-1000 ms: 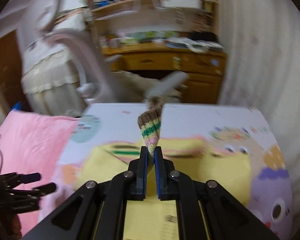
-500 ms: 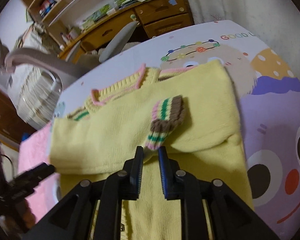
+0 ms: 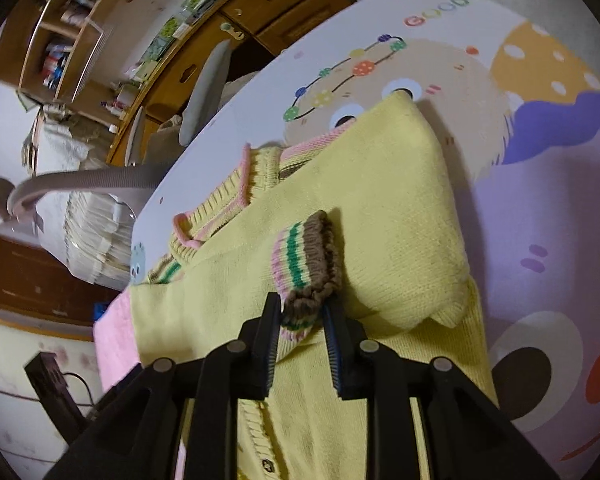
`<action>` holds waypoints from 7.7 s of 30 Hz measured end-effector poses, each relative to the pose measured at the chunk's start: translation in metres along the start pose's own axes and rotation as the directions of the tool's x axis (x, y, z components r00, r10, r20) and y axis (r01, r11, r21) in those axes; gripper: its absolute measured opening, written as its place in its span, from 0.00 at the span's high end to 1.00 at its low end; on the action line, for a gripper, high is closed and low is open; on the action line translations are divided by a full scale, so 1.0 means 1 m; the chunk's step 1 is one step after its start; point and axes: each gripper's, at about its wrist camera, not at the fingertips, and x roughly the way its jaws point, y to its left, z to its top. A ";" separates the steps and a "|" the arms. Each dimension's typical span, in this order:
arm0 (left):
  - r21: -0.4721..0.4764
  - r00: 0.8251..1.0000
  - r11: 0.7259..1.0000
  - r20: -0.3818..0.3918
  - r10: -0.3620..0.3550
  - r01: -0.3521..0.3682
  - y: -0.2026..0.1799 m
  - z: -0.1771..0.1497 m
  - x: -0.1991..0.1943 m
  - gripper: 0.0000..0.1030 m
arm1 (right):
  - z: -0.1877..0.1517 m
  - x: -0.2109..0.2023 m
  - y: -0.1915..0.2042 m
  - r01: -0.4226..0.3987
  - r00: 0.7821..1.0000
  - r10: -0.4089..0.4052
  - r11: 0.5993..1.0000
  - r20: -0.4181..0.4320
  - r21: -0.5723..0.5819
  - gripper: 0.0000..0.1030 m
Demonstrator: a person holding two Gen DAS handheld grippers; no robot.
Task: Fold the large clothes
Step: 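Lay the striped cuff on the cardigan body and open the right gripper, then move the left gripper along the cardigan to its striped hem, then grasp the striped hem with the left gripper while the right gripper grasps it too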
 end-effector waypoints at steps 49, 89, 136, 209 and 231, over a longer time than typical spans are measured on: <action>0.039 0.984 0.996 0.162 0.073 -0.080 -0.055 0.053 0.030 0.32 | -0.008 0.034 0.089 0.225 0.969 -0.139 0.837 0.204 -0.498 0.87; -0.027 0.988 0.995 0.119 0.096 -0.093 -0.064 0.003 -0.025 0.17 | -0.039 -0.034 0.060 0.209 0.977 -0.155 0.813 0.145 -0.543 0.97; 0.078 0.994 0.997 -0.107 0.001 0.008 -0.001 -0.169 -0.051 0.17 | -0.170 -0.108 -0.061 0.240 0.965 -0.260 0.864 0.015 -0.443 0.89; 0.068 0.981 0.993 -0.173 -0.087 0.100 -0.016 -0.214 -0.068 0.91 | -0.201 -0.123 -0.085 0.219 0.971 -0.239 0.868 0.013 -0.445 0.86; -0.088 0.975 0.975 -0.067 -0.210 0.204 0.007 -0.155 -0.128 0.94 | -0.177 -0.188 -0.028 0.187 0.981 -0.139 0.873 0.138 -0.451 0.93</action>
